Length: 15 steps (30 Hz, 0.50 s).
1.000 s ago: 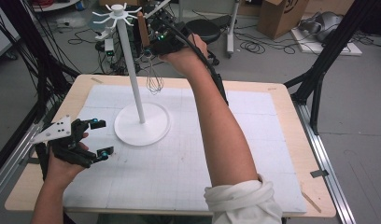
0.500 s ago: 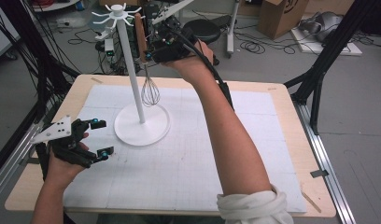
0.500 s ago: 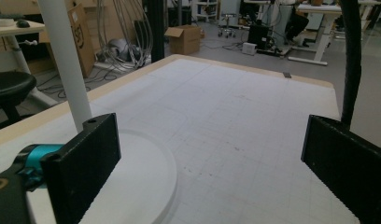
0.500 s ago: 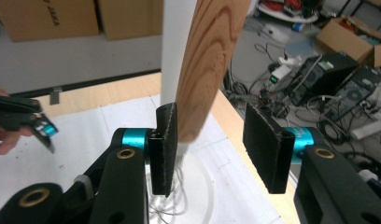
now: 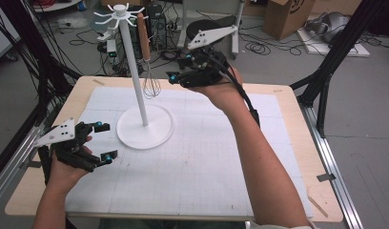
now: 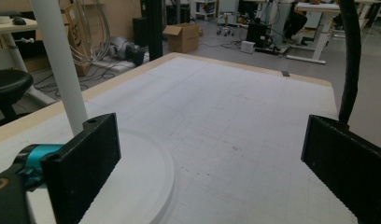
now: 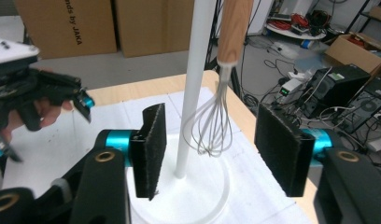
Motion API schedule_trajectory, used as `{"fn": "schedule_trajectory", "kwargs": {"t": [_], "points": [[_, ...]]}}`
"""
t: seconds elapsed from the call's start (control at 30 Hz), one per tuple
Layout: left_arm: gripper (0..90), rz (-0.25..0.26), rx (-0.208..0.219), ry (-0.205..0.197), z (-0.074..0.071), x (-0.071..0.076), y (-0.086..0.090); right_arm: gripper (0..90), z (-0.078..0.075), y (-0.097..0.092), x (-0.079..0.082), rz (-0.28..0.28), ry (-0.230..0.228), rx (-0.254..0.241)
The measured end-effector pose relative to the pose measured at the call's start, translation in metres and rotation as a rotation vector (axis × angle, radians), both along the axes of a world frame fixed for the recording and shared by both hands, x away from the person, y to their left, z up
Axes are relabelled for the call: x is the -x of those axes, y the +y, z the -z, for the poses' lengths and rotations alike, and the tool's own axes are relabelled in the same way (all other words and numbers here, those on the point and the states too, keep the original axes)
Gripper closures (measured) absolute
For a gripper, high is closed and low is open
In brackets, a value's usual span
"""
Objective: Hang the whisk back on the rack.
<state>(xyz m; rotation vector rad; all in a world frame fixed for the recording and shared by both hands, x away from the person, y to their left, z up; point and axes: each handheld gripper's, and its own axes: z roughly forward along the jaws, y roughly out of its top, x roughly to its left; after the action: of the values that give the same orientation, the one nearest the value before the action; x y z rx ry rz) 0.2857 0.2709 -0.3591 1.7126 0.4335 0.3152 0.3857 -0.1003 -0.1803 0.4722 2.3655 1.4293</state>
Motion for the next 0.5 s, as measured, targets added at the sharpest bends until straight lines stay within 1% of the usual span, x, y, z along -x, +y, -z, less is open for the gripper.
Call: {"fn": "schedule_trajectory", "kwargs": {"t": [0.07,0.13,0.17,0.2,0.23,0.33,0.5], "points": [[5.3,0.003,-0.003,0.002,0.0,0.0,-0.001,41.0,0.004,-0.008,0.003,0.009,-0.007,-0.001],[5.3,0.003,-0.004,0.003,0.001,0.0,-0.001,40.2,0.006,-0.011,0.005,0.011,0.001,-0.005],[5.3,0.004,-0.005,0.005,0.001,0.0,-0.002,39.0,0.009,-0.019,0.008,0.016,0.002,-0.022],[5.3,0.004,-0.005,0.005,0.001,0.0,-0.002,39.0,0.009,-0.019,0.008,0.016,0.002,-0.022],[5.3,0.006,-0.009,0.007,0.001,-0.001,-0.003,37.8,0.013,-0.026,0.012,0.018,-0.001,-0.023],[5.3,0.006,-0.012,0.009,0.002,-0.001,-0.004,36.8,0.02,-0.034,0.016,0.021,0.002,-0.029],[5.3,0.008,-0.022,0.014,0.003,-0.002,-0.006,35.0,0.032,-0.047,0.02,0.021,0.022,-0.05]]}}
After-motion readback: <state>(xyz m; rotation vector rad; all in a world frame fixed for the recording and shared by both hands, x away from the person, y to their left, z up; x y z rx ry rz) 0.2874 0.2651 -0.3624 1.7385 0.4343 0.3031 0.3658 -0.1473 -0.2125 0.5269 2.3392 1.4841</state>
